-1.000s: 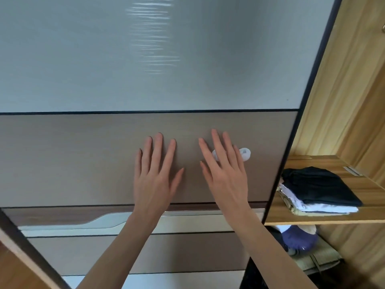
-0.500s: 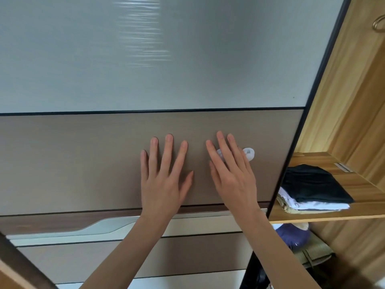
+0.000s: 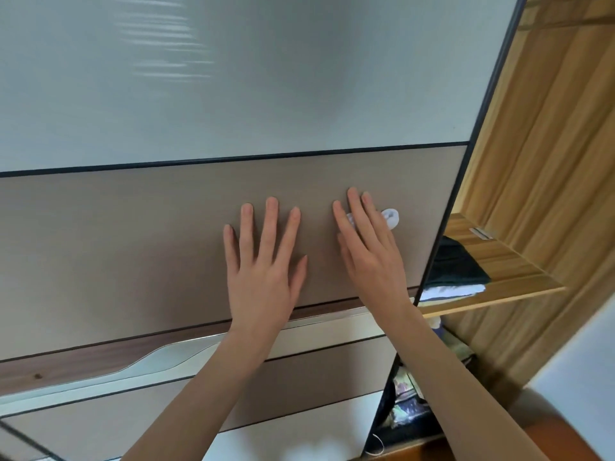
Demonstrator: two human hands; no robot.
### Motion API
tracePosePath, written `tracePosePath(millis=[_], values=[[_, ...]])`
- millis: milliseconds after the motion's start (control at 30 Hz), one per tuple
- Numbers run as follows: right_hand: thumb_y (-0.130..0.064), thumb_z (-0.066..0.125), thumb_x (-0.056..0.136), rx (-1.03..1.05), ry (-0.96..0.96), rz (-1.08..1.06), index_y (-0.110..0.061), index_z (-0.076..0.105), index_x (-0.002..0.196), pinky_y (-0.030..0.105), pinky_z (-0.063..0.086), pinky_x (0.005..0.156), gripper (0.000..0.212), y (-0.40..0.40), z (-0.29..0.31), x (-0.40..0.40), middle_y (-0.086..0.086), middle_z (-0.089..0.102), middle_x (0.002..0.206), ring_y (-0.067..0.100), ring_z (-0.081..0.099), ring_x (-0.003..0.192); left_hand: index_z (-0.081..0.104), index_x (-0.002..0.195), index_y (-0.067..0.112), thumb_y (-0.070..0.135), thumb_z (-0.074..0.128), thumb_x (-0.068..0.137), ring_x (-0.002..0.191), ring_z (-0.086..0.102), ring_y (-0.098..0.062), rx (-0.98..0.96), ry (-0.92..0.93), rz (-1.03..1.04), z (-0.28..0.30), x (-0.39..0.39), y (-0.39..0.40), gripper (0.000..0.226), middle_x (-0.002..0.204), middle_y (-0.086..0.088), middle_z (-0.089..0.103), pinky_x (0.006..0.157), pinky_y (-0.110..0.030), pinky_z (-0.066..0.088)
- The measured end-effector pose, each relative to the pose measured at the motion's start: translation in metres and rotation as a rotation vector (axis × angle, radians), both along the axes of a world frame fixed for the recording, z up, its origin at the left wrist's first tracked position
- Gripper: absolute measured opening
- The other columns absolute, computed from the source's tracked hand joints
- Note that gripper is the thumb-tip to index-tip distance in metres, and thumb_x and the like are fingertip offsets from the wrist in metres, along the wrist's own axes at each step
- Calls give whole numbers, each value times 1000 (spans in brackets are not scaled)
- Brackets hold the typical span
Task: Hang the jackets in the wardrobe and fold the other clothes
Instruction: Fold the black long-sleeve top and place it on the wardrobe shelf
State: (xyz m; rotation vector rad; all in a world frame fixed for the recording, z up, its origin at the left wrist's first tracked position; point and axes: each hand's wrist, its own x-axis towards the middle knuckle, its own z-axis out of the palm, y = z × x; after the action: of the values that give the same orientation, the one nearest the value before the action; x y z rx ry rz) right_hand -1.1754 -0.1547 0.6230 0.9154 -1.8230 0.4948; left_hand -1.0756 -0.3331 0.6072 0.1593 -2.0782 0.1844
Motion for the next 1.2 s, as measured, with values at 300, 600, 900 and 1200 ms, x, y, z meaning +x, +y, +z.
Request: tracePosePath(millis=[300,600,900,1200], values=[[-15,51,111,35,-30,31,-10,36,161,45,32,126,52,65,2,-39,11,26,171,27,20,160,18,167,26,48,47,106,160,4,-40,45,-1,-1,-1,-40,66,71,175,-8,10,127,-64,9],[-16,51,111,55,-14,27,-10,38,160,44,35,124,52,132,5,-82,10,28,170,26,23,159,19,167,26,48,47,106,160,5,-41,42,4,-8,0,-83,128,71,175,-8,10,126,-65,9],[-15,51,111,50,-7,-9,-8,40,159,47,36,123,50,206,6,-129,13,31,169,29,24,158,19,167,21,45,50,106,161,6,-34,13,-36,-50,5,-119,197,72,175,-7,9,127,-60,14],[-33,53,110,2,-62,-151,-19,29,165,56,26,125,62,239,-2,-143,12,18,173,31,16,160,16,167,19,46,48,107,162,5,-31,1,-51,-24,5,-124,217,74,175,-10,7,128,-60,15]])
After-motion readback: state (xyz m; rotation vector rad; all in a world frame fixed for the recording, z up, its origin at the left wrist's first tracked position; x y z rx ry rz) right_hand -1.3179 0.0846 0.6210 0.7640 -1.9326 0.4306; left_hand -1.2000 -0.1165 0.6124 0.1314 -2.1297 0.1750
